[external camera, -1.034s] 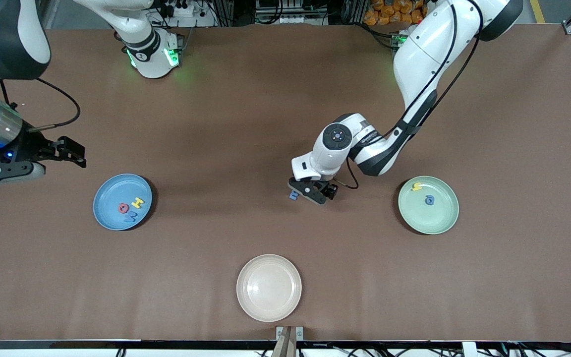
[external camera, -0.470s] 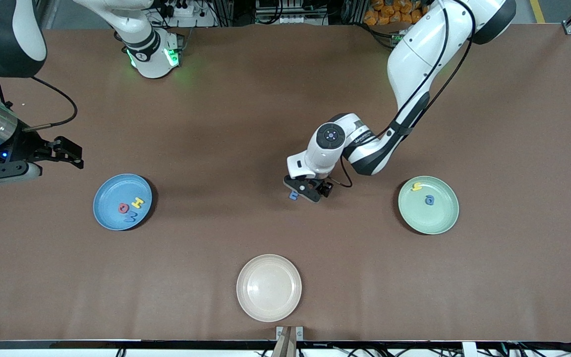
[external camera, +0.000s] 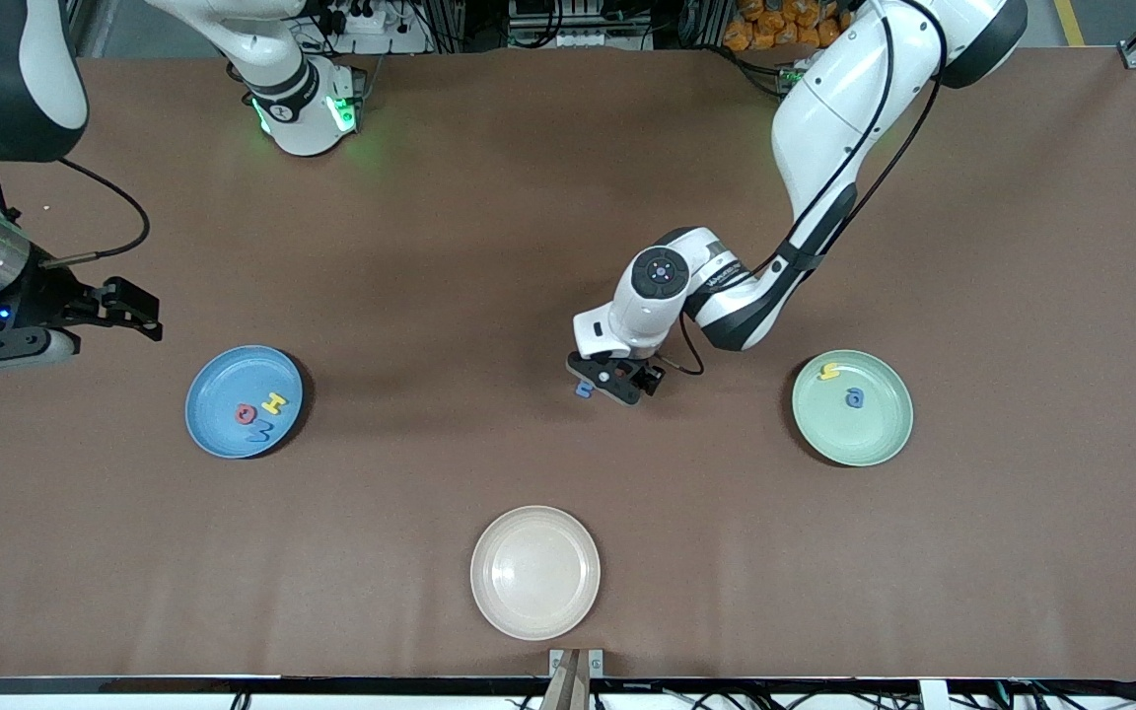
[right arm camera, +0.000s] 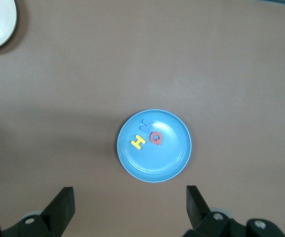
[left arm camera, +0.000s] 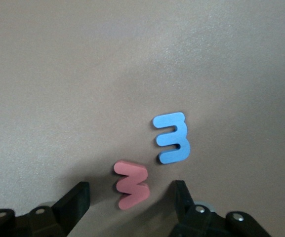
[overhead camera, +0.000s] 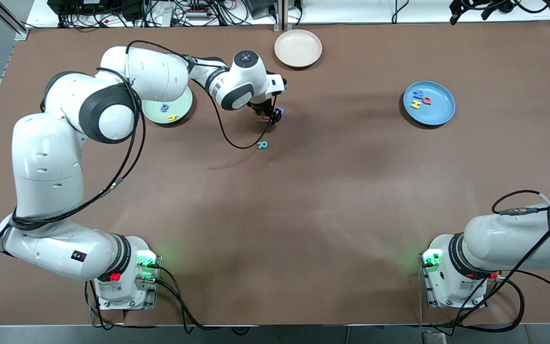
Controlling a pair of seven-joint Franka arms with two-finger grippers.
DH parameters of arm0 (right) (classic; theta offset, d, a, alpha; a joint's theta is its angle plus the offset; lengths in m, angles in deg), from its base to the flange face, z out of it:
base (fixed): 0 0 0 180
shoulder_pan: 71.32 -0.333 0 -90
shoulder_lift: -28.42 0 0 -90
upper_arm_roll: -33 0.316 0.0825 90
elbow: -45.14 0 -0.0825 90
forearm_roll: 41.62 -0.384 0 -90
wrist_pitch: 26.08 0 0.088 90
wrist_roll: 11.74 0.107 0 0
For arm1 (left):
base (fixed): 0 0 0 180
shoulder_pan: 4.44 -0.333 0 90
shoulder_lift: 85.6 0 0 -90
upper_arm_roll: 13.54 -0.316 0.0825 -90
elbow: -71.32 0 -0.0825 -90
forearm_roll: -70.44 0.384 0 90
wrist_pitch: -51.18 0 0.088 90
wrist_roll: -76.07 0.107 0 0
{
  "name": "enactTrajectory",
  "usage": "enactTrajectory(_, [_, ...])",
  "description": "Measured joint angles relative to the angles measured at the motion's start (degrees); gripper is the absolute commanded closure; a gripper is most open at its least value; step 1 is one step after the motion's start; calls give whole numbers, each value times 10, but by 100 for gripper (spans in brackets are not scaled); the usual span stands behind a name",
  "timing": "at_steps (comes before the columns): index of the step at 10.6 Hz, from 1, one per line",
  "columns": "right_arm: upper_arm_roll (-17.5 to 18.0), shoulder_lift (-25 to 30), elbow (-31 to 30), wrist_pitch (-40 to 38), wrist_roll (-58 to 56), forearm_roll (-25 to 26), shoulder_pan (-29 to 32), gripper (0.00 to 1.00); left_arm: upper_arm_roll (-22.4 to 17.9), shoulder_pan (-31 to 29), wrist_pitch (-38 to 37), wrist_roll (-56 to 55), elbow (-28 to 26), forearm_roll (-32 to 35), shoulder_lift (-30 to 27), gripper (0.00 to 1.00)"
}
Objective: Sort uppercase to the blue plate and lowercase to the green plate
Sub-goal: 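Withdraw the right gripper while the left gripper lowers over the blue m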
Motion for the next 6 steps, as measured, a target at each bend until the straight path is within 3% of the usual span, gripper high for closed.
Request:
enactTrajectory(4, [-4,0,11,0,0,0,-1,0,-1,2,0,1,1,3,0,30])
enactTrajectory(6, [-33,1,20,0,0,0,-7,0,-1,3,0,1,2,9,0,30])
